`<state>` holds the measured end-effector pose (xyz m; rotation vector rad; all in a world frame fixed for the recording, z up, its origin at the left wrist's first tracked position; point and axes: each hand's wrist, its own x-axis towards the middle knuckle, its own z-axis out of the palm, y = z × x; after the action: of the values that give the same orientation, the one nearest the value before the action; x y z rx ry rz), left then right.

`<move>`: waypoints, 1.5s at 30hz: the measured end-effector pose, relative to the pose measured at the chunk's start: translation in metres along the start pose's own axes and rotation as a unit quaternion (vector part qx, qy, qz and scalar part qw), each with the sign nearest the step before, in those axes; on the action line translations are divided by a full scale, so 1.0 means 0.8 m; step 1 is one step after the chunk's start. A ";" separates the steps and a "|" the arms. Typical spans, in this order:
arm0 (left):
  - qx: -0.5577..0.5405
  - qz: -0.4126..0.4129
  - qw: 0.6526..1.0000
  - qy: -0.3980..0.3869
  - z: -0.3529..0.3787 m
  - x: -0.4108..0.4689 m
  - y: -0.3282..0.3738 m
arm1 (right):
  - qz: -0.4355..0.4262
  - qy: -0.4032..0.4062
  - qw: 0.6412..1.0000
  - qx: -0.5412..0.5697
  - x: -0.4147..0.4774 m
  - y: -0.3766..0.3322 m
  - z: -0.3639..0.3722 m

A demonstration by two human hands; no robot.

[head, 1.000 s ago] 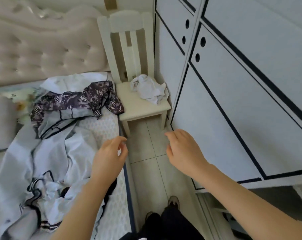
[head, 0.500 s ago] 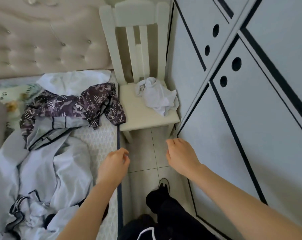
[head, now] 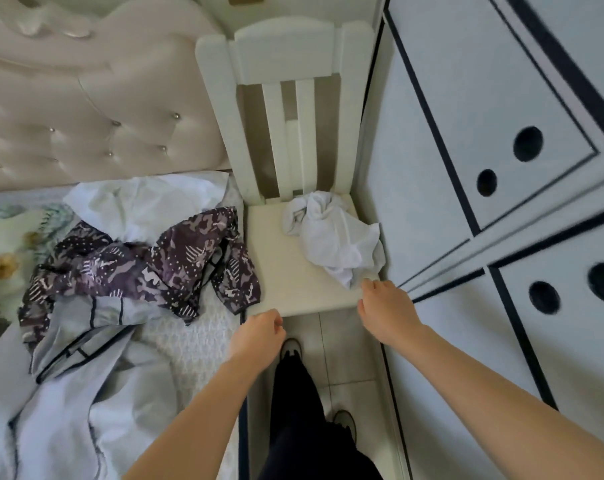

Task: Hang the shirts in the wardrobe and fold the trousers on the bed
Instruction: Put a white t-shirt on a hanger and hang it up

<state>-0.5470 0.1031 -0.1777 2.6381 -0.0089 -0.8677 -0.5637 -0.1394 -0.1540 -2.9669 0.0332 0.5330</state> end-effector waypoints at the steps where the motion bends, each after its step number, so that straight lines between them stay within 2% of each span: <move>1: 0.006 0.004 1.000 -0.013 -0.007 0.021 0.002 | 0.005 -0.004 1.000 -0.003 0.020 0.002 0.000; 5: 0.028 0.023 0.998 -0.049 -0.038 0.107 0.005 | 0.035 -0.016 0.999 0.005 0.096 0.004 0.004; 10: 0.044 0.028 0.997 -0.057 -0.064 0.211 0.012 | 0.051 -0.026 0.998 0.010 0.180 0.011 0.020; 17: 0.050 0.053 0.993 -0.097 -0.047 0.326 0.028 | 0.077 -0.069 0.995 0.013 0.277 0.041 0.065; 21: 0.003 0.016 0.990 -0.139 -0.025 0.396 0.046 | 0.096 -0.102 0.990 0.016 0.343 0.061 0.096; 25: -0.074 -0.026 0.986 -0.149 0.000 0.459 0.062 | 0.099 -0.100 0.989 0.038 0.411 0.083 0.131; 29: -0.146 -0.047 0.981 -0.117 0.024 0.518 0.080 | 0.105 -0.078 0.988 0.079 0.469 0.101 0.163; 34: -0.268 -0.117 0.954 -0.062 0.050 0.562 0.106 | 0.096 -0.119 0.978 0.145 0.508 0.115 0.193; 40: -0.355 -0.193 0.913 -0.061 0.069 0.575 0.126 | 0.063 0.014 0.988 0.137 0.498 0.114 0.199; 45: -0.405 -0.218 0.888 0.001 0.063 0.563 0.123 | 0.037 0.028 0.977 0.209 0.467 0.090 0.181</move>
<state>-0.2003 -0.0589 -0.4395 1.8534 0.7962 -0.7641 -0.2667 -0.1921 -0.4269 -2.5736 0.2311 0.3924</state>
